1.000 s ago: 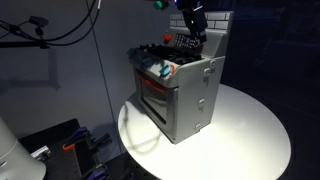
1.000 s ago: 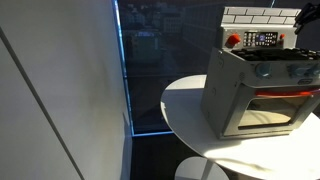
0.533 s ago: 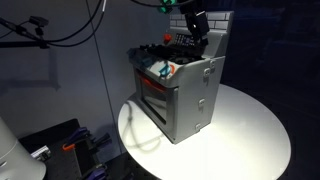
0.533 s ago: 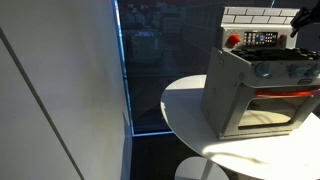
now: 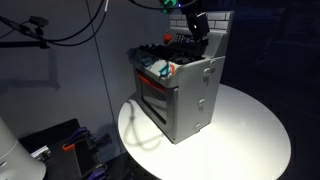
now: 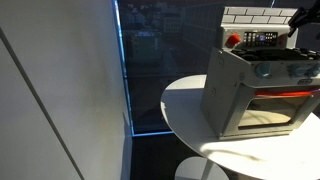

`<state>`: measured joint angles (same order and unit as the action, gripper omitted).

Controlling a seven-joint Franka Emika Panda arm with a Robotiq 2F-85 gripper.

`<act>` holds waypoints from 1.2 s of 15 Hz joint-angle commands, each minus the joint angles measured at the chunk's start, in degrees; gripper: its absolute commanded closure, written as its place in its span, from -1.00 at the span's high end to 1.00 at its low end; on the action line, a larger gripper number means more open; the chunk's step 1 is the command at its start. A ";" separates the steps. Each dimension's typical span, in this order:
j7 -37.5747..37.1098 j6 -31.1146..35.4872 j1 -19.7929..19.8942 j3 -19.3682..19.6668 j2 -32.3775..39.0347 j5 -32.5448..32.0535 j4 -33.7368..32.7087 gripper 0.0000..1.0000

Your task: Push the top orange button on the right side of the stove

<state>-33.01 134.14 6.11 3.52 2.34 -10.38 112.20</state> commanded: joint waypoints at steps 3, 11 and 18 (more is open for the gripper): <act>0.75 -0.89 -0.71 0.83 1.97 2.11 -3.16 1.00; 1.08 -0.71 -0.81 1.00 3.21 3.18 -4.32 1.00; 0.62 -0.04 -0.82 1.45 4.33 2.64 -5.36 1.00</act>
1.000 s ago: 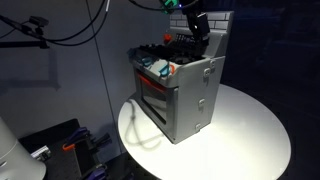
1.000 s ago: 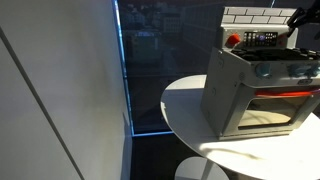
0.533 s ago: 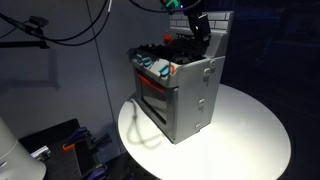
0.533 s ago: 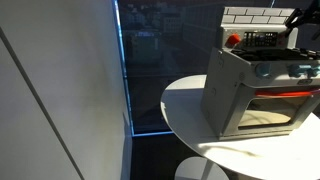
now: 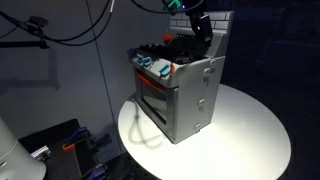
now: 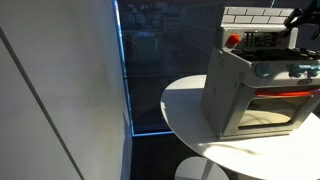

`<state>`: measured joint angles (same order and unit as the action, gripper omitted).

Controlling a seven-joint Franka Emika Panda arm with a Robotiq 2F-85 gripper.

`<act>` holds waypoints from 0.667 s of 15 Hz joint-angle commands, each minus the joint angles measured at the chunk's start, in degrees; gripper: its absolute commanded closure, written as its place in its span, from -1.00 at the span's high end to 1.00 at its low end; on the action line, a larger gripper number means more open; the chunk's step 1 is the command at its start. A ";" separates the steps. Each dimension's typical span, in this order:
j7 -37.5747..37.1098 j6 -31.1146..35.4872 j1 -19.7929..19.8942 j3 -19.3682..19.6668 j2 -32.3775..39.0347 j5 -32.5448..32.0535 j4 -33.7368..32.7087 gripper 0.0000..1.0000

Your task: Push the top orange button on the right side of the stove

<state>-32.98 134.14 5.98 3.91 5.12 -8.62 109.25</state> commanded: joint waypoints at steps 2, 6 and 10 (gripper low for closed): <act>0.75 0.18 -0.67 1.14 1.80 0.94 -2.58 1.00; 0.53 0.80 -0.67 1.37 2.36 0.53 -3.01 1.00; 0.44 1.06 -0.61 1.68 3.01 0.39 -3.69 1.00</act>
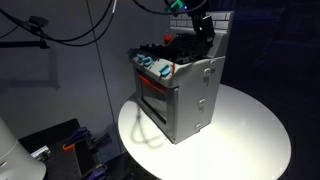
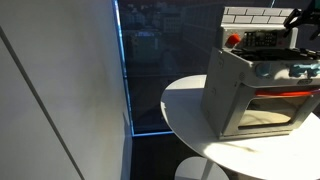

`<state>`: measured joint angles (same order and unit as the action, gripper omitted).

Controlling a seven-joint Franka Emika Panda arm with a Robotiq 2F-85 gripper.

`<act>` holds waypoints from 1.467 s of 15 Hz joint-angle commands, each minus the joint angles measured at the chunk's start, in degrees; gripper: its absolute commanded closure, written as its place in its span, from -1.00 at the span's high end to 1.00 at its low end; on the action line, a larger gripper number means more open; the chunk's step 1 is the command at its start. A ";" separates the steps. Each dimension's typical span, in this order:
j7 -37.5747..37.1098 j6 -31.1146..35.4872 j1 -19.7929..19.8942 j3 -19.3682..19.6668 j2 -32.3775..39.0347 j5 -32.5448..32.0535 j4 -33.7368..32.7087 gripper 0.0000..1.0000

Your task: Push the top orange button on the right side of the stove

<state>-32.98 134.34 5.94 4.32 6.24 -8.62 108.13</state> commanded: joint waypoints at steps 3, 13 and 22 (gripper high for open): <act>0.40 1.03 -0.56 1.60 1.96 0.37 -2.66 1.00; 2.00 -1.03 -0.97 1.25 -0.21 0.78 -0.61 1.00; 7.18 -7.28 -1.43 0.73 -2.40 3.46 0.44 1.00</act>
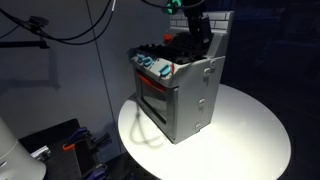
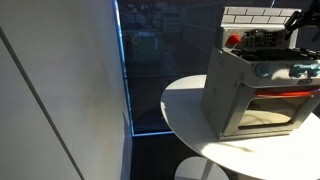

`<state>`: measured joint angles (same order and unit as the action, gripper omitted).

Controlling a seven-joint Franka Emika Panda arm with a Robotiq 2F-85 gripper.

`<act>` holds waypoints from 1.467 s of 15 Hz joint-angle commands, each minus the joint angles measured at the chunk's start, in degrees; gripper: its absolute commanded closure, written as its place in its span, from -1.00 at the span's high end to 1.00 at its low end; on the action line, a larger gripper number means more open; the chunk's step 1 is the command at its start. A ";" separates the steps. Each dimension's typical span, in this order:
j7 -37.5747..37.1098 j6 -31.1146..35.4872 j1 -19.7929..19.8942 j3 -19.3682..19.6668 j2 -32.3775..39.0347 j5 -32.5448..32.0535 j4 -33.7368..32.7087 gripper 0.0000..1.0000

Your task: Push the top orange button on the right side of the stove

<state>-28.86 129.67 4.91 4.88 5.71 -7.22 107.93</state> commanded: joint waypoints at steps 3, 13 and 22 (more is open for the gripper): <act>4.88 -4.53 -0.65 0.08 -2.58 3.04 0.84 1.00; 16.68 -17.86 -0.81 -0.59 -6.00 7.77 0.17 1.00; 17.09 -31.15 -1.50 -1.77 -12.74 6.68 0.58 1.00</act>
<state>-12.74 102.01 3.64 3.44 -3.98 -0.52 108.04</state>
